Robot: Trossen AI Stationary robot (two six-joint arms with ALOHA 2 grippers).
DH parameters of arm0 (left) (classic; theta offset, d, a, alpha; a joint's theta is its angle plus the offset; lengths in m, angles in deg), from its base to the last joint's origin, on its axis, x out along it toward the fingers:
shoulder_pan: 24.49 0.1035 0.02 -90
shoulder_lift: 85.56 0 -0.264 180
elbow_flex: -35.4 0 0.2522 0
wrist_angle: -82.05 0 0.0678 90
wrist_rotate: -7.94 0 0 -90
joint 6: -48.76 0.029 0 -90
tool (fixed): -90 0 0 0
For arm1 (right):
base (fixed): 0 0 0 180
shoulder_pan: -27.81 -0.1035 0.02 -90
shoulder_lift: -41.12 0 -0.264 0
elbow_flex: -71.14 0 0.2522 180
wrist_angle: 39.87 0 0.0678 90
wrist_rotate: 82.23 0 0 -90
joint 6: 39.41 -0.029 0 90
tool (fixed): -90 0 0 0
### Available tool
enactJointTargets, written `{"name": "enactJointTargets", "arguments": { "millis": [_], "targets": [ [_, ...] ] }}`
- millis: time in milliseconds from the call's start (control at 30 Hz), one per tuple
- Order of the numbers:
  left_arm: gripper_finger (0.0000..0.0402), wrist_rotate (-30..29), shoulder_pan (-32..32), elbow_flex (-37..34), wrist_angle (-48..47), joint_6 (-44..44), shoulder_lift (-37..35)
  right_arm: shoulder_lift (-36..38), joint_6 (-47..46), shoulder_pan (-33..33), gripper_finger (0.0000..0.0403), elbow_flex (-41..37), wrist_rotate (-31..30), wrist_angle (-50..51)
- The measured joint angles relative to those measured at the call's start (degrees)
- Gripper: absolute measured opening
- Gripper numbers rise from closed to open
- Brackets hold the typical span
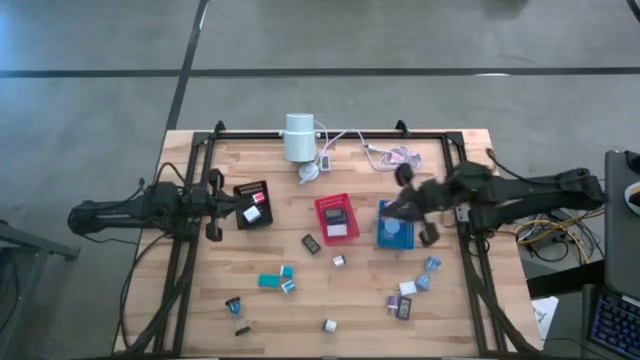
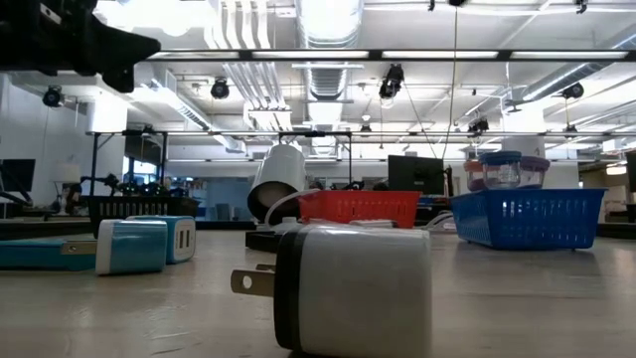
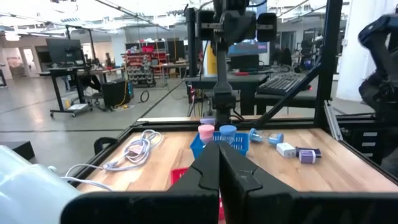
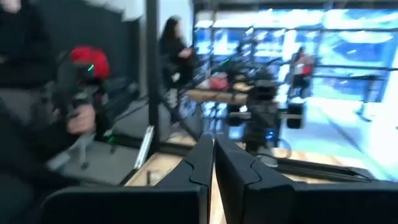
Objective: Pick & Place Office items
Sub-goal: Put the top blue charger adapter into the black bin
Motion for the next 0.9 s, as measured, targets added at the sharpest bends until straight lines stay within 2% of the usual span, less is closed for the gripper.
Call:
{"name": "enactJointTargets", "arguments": {
  "millis": [133,367,567,900],
  "targets": [
    [0.0002,0.1,0.0,-0.3,-0.1,0.4,-0.2,9.6,-2.4,0.1,0.0009,-8.0,-5.4,-2.3],
    [0.0002,-0.6,0.0,-0.3,-0.9,1.4,-0.3,22.2,-2.3,0.1,0.0008,-19.1,-6.3,-7.4],
    [0.0002,-5.0,0.0,-0.3,-0.9,1.7,-0.3,28.6,-1.5,0.1,0.0008,-25.0,-6.8,-7.5],
    [0.0003,-5.1,0.0,-0.3,-0.9,1.5,-0.2,37.2,0.0,0.1,0.0008,-33.6,-6.7,-11.2]
  ]
}}
